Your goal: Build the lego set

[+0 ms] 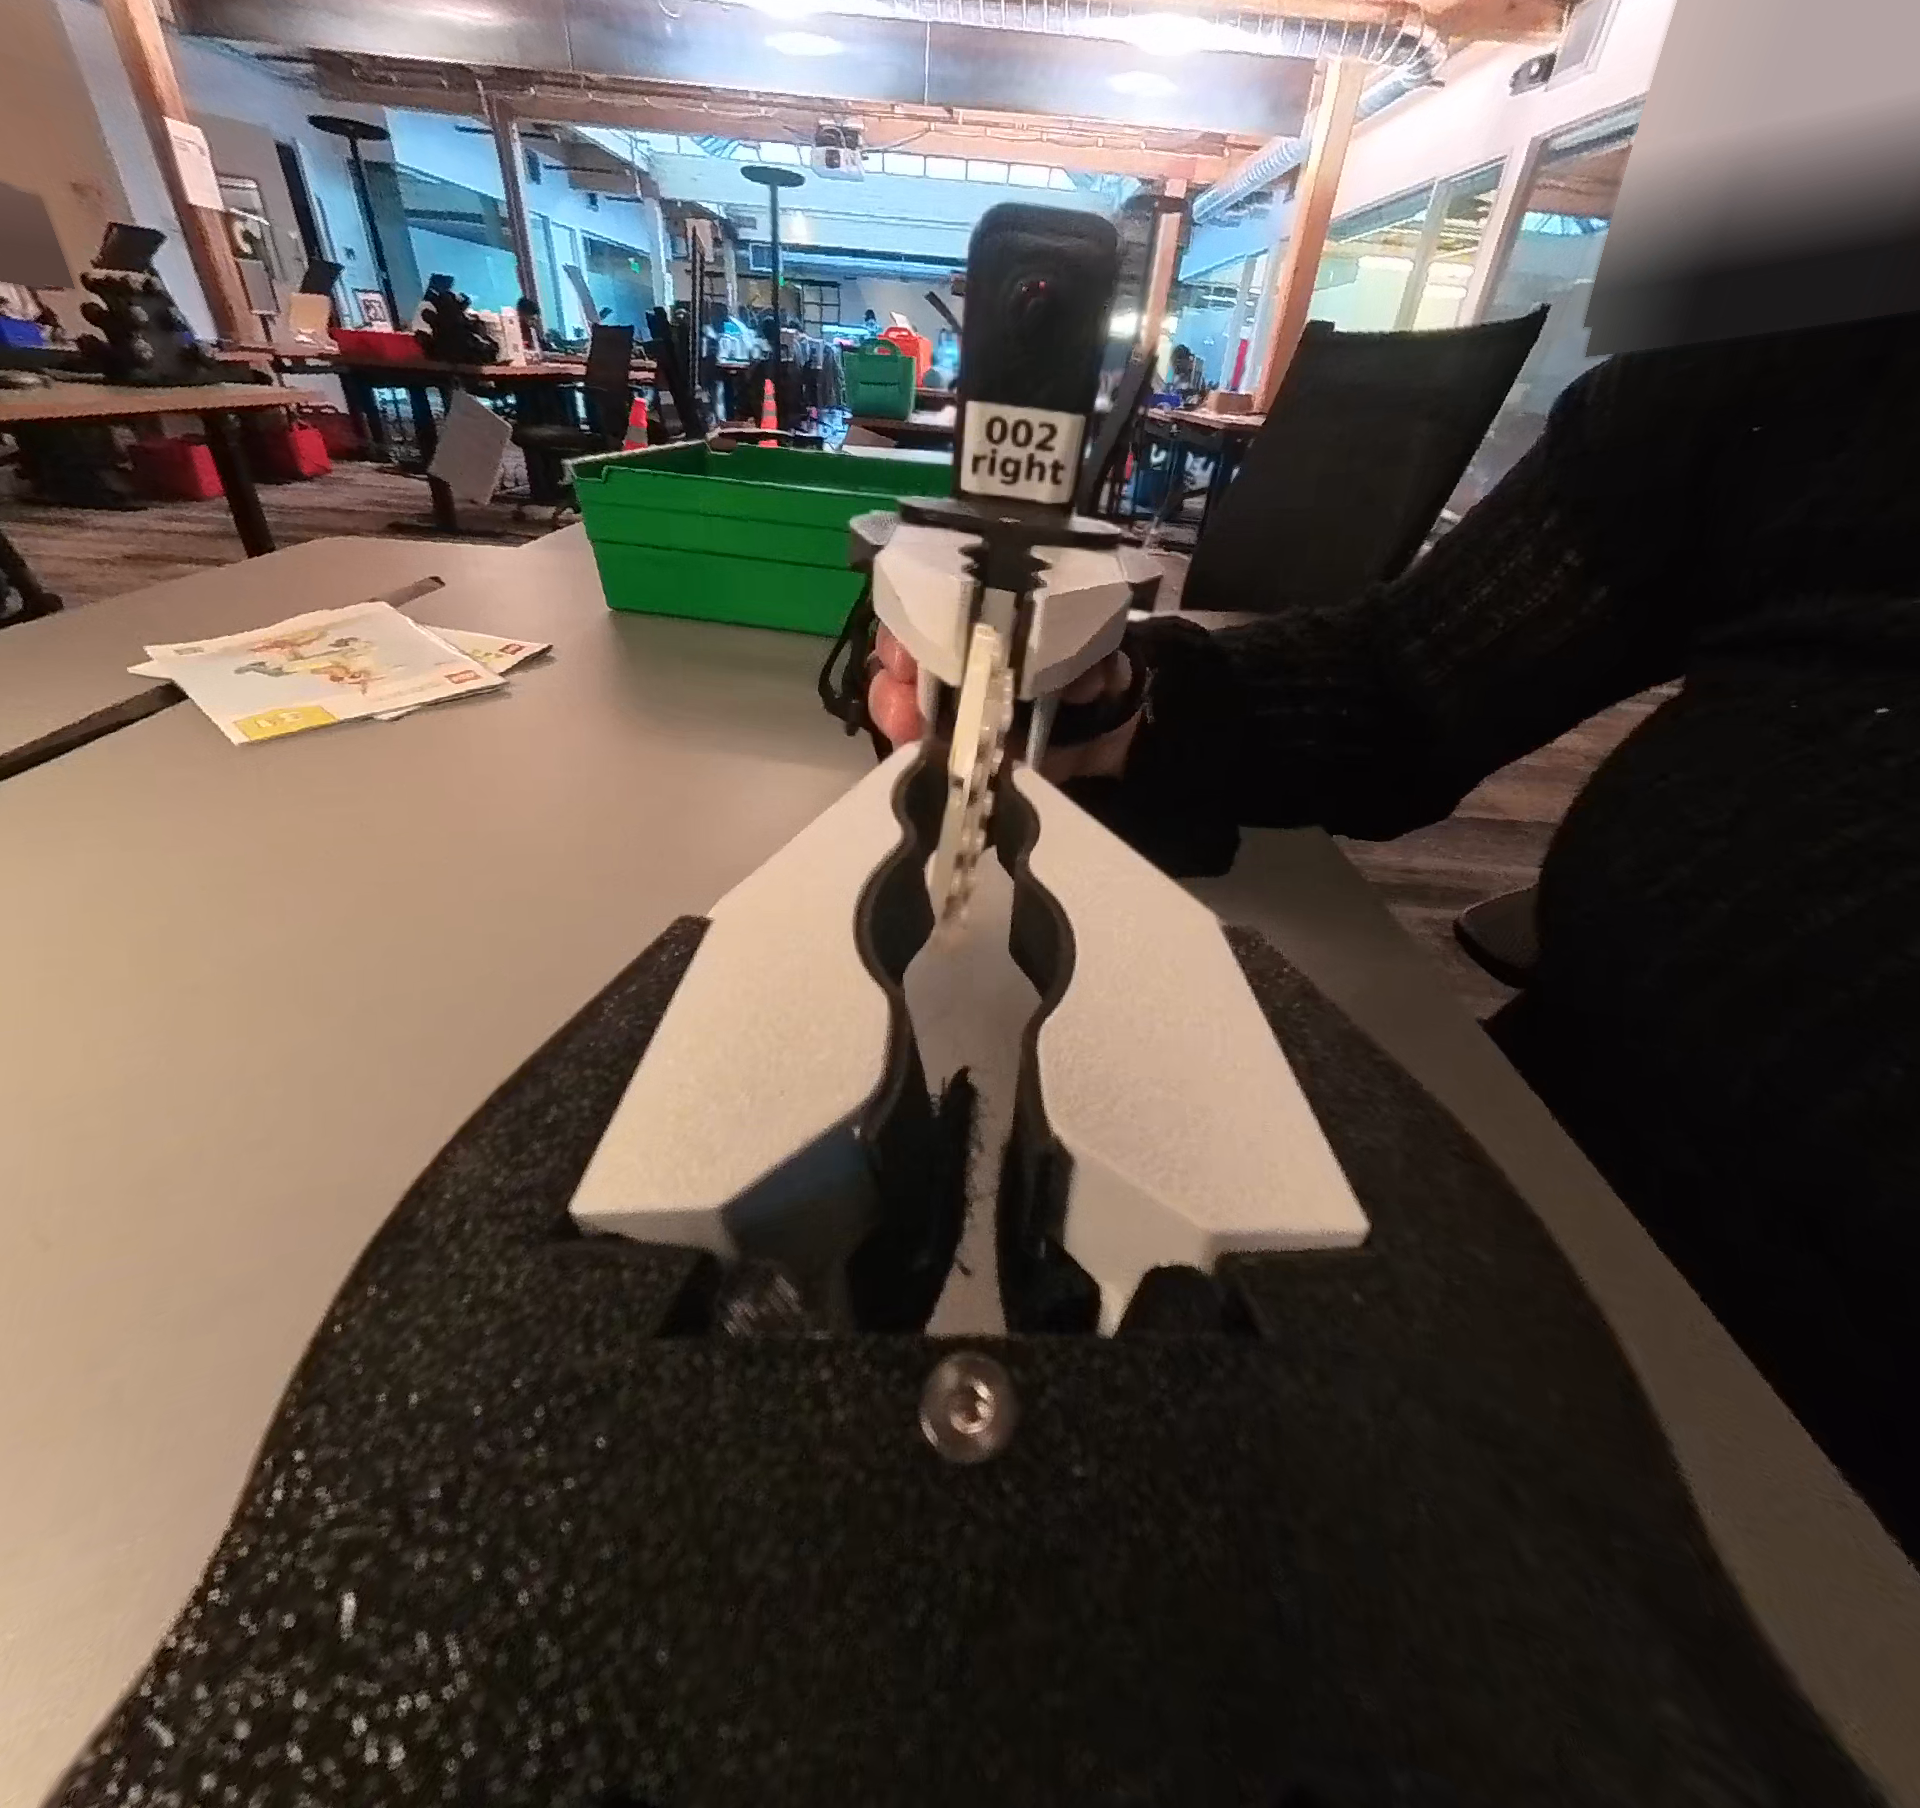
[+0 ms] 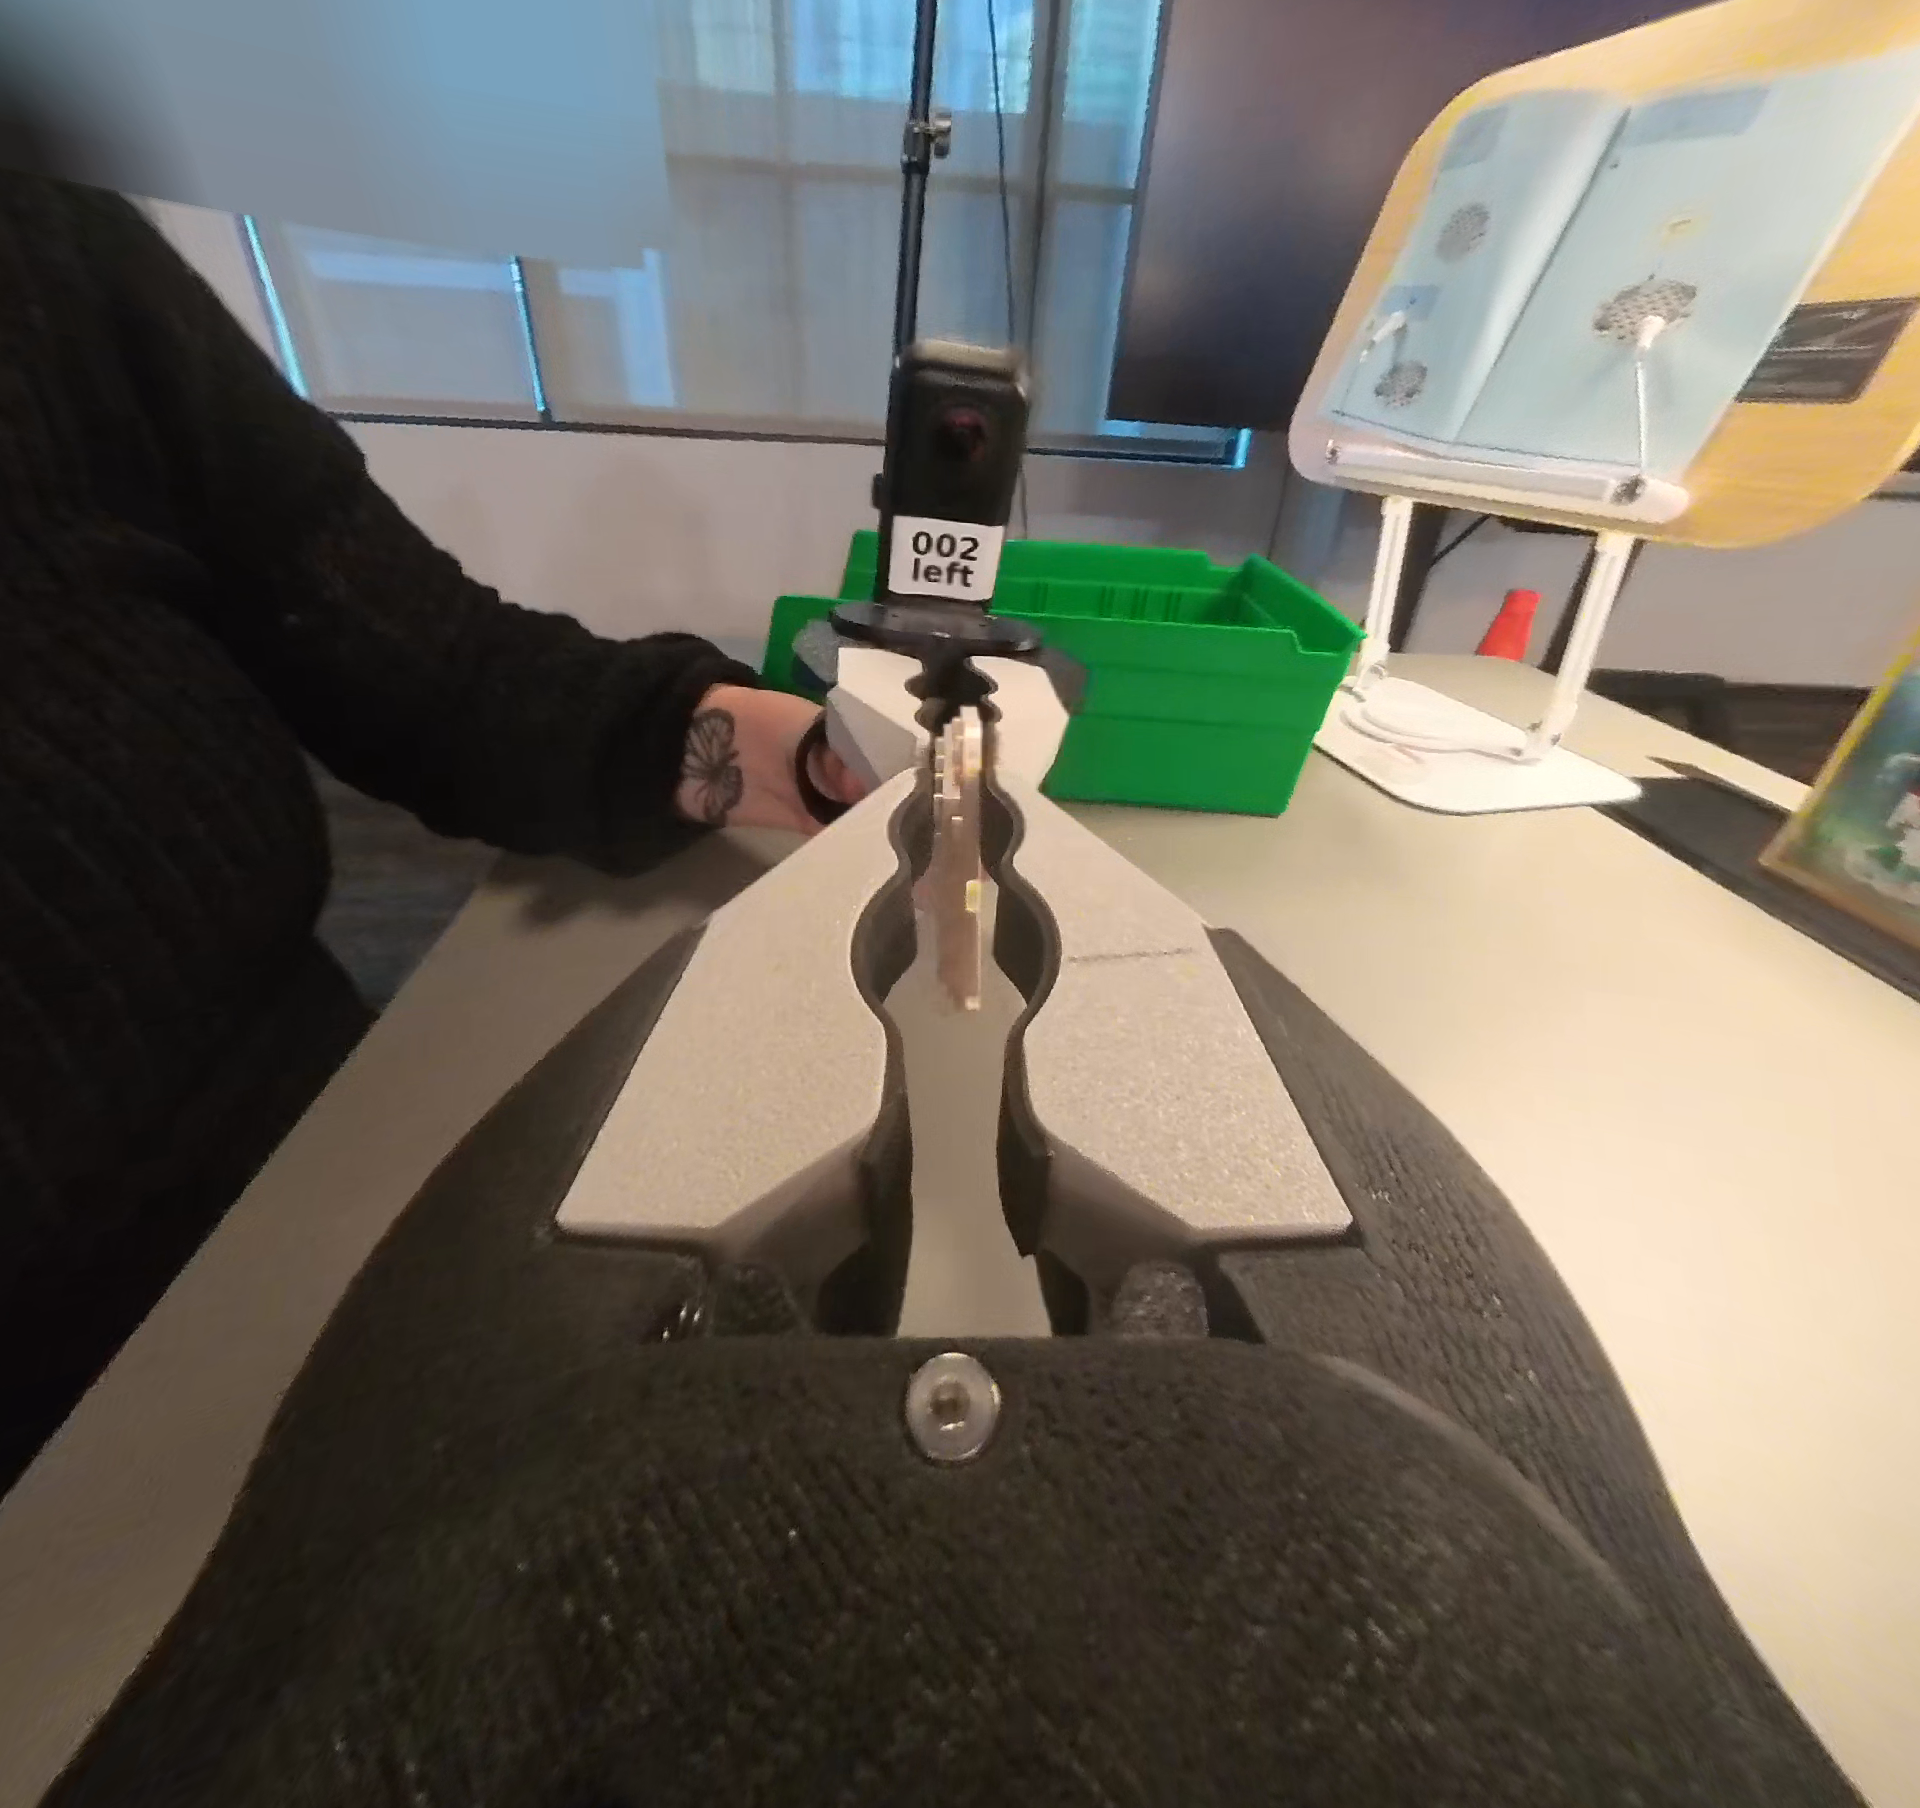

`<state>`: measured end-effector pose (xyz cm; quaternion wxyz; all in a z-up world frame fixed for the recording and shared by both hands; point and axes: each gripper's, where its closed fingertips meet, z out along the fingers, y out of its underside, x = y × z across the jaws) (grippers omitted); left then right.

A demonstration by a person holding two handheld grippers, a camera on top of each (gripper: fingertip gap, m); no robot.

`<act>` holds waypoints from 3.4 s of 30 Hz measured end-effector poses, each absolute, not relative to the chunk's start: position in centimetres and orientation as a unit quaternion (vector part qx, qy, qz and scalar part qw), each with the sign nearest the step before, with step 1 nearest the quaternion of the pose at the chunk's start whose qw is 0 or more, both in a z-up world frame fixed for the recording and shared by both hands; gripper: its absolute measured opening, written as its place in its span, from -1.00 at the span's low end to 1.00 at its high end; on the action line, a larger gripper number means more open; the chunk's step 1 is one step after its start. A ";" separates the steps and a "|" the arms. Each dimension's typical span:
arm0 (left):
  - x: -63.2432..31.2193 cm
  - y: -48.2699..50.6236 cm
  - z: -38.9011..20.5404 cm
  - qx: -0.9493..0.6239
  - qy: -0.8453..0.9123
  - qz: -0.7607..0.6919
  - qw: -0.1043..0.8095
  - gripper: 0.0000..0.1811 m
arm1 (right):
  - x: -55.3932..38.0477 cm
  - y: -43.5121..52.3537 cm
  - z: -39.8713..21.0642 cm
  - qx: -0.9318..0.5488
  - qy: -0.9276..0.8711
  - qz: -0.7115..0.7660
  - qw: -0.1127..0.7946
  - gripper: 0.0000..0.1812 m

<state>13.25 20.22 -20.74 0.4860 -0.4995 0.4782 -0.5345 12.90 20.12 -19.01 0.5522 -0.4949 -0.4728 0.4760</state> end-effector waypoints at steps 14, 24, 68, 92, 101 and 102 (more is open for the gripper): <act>13.1 20.9 -20.8 -0.513 0.454 -0.554 0.474 -0.94 | 12.5 21.0 -20.4 -0.511 -0.455 0.475 0.553 -0.91; 13.2 20.5 -19.9 -0.499 0.463 -0.514 0.523 -0.93 | 12.6 20.6 -20.5 -0.513 -0.467 0.496 0.523 -0.93; 13.8 20.8 -21.7 -0.556 0.455 -0.537 0.443 -0.94 | 13.7 21.5 -19.7 -0.498 -0.421 0.542 0.530 -0.93; 13.7 22.8 -22.0 -0.588 0.404 -0.526 0.463 -0.70 | 13.7 23.3 -20.1 -0.586 -0.288 0.656 0.378 -0.93; 12.3 24.7 -21.1 -0.610 0.280 -0.632 0.388 -0.97 | 14.7 24.8 -19.7 -0.593 -0.255 0.642 0.414 -0.67; 12.0 25.1 -21.0 -0.614 0.251 -0.645 0.378 -0.97 | 14.9 25.3 -19.6 -0.597 -0.260 0.618 0.441 -0.64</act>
